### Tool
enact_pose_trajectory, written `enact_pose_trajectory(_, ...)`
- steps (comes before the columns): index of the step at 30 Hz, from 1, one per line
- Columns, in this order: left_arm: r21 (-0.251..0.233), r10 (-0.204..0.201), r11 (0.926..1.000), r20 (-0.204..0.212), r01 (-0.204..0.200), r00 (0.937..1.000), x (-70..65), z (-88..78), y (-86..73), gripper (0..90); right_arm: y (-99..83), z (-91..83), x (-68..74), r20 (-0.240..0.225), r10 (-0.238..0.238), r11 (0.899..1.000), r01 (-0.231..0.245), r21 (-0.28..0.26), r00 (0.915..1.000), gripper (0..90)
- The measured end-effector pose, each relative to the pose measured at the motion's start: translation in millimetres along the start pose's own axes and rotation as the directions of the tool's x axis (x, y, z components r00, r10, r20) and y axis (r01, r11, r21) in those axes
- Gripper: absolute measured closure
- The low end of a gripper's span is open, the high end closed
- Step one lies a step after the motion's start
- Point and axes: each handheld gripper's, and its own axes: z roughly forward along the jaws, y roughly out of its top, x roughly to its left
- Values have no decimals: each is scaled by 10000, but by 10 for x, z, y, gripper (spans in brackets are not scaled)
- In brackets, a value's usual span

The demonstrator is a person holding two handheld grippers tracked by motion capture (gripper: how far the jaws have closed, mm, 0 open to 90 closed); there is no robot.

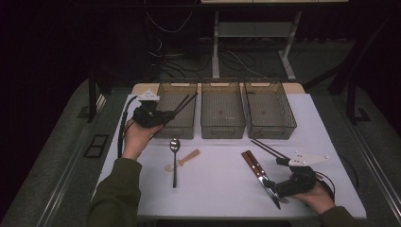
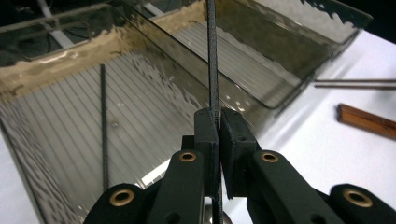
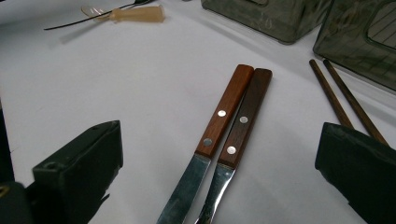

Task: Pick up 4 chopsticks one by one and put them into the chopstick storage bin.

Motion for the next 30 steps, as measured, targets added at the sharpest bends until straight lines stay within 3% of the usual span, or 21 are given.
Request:
enact_pose_trajectory(5,34,-26,10000,-243,27,9997,76,27,86,851,1,2,7,-24,-45,10000,45,-27,10000,10)
enact_pose_trajectory(14,-423,-347,9986,-545,324,9979,226,89,246,851,1,0,8,-17,-45,10000,45,-43,10000,10)
enact_pose_trajectory(19,-332,-402,9988,-906,374,9951,323,189,310,852,2,-4,10,-32,-27,10000,27,-43,10000,10)
enact_pose_trajectory(30,-685,-911,9941,-1128,837,9894,480,439,290,852,2,-6,15,-98,85,9999,-86,-64,9999,10)
